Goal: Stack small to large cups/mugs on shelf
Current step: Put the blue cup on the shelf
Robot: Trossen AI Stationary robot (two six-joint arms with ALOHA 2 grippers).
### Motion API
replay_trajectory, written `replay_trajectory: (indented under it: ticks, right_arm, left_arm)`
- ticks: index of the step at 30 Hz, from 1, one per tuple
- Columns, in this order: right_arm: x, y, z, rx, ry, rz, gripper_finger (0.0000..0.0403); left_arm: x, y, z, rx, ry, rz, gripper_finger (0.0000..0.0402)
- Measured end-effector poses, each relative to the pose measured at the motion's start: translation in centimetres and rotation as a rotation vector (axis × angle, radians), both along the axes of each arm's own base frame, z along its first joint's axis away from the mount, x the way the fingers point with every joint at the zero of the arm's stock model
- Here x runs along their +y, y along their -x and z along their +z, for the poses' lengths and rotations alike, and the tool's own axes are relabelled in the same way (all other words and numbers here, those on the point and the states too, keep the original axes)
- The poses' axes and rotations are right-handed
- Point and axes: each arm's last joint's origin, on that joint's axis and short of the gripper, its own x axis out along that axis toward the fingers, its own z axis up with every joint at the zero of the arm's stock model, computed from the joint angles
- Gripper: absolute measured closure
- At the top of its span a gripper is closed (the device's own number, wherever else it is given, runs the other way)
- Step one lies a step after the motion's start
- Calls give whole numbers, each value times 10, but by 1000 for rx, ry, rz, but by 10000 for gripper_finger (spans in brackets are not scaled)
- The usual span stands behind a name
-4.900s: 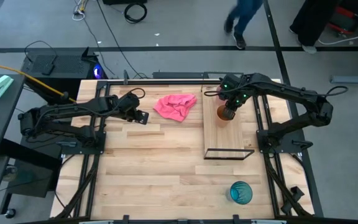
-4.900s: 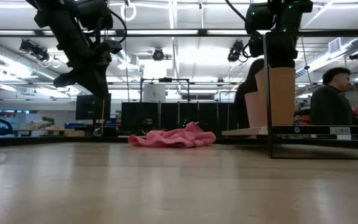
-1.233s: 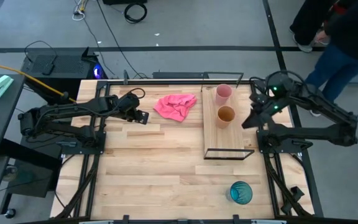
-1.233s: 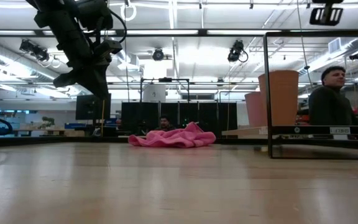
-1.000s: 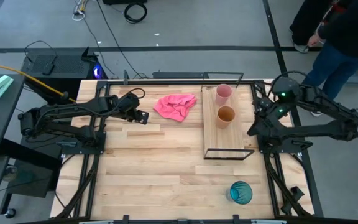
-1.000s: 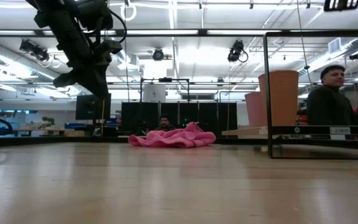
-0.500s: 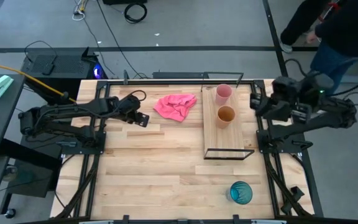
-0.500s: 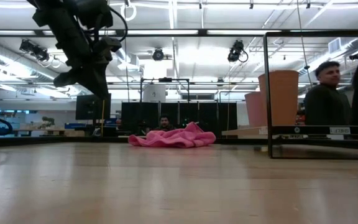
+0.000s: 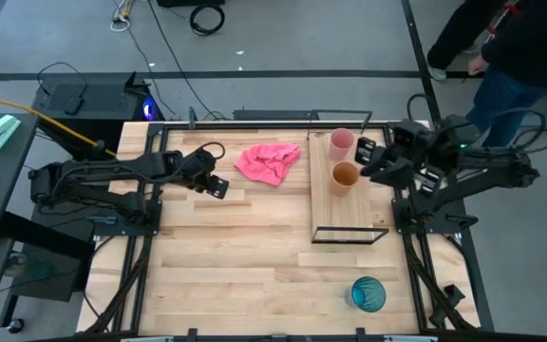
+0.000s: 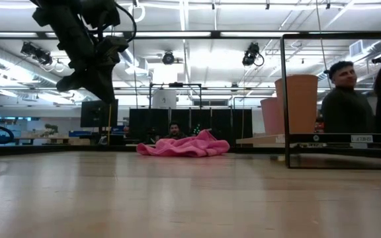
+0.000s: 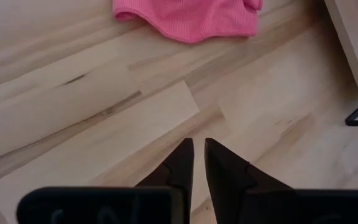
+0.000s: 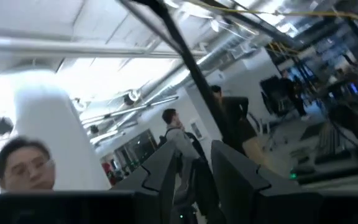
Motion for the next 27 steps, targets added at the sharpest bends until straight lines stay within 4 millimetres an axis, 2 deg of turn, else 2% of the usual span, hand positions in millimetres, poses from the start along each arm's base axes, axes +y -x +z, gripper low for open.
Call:
replay_trajectory:
  ticks: [3,8,16,21,27]
  right_arm:
    - [5,-6,-3,46,-39,64,293]
    - [22,-2,-6,103,-35,285,293]
    - [50,27,-25,411,-8,541,302]
    - [62,50,-46,676,29,582,315]
    - [67,73,-82,1034,194,419,324]
  left_arm:
    - [0,0,0,-9,10,17,353]
    - [1,-2,2,-40,23,79,349]
    - [2,-7,5,-129,80,182,356]
    - [1,-7,6,-147,119,229,352]
    - [-4,-8,6,-153,131,245,351]
